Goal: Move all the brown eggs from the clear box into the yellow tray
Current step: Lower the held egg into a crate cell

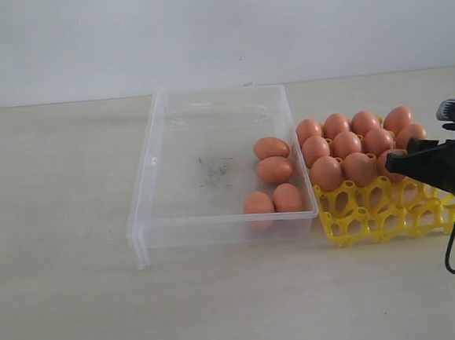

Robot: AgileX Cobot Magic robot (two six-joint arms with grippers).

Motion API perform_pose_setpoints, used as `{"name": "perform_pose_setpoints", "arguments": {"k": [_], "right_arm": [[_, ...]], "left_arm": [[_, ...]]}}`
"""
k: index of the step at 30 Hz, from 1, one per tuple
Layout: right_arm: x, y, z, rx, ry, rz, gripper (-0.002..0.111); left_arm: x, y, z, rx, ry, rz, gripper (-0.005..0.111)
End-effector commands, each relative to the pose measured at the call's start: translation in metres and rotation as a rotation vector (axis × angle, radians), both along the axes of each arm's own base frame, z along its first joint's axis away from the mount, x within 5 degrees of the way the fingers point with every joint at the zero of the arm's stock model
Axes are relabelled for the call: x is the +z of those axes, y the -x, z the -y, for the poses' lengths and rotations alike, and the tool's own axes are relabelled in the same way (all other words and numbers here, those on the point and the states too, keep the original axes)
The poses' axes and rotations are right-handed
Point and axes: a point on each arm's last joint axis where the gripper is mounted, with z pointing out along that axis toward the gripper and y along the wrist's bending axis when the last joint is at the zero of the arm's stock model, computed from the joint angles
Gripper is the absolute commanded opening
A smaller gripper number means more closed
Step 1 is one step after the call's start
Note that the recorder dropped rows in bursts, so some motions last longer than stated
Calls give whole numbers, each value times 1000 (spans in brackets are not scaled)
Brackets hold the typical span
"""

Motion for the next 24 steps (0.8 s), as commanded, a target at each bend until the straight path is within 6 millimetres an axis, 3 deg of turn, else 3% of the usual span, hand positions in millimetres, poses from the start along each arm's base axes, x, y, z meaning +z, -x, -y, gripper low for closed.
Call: {"name": "perform_pose_setpoints", "arguments": {"k": [1, 11, 19, 21, 24], "right_arm": [[-7, 1, 0, 12, 2, -53, 0], [-9, 2, -2, 26, -29, -77, 1], [-9, 2, -4, 45, -27, -75, 50], [-9, 2, -4, 50, -19, -71, 57], [-7, 1, -4, 51, -17, -49, 58]], "left_arm": [[-1, 0, 0, -4, 15, 4, 78], [-1, 0, 0, -4, 15, 4, 78], [-1, 0, 0, -4, 15, 4, 78], [-1, 0, 0, -4, 15, 4, 78], [-1, 0, 0, -4, 15, 4, 78]]}}
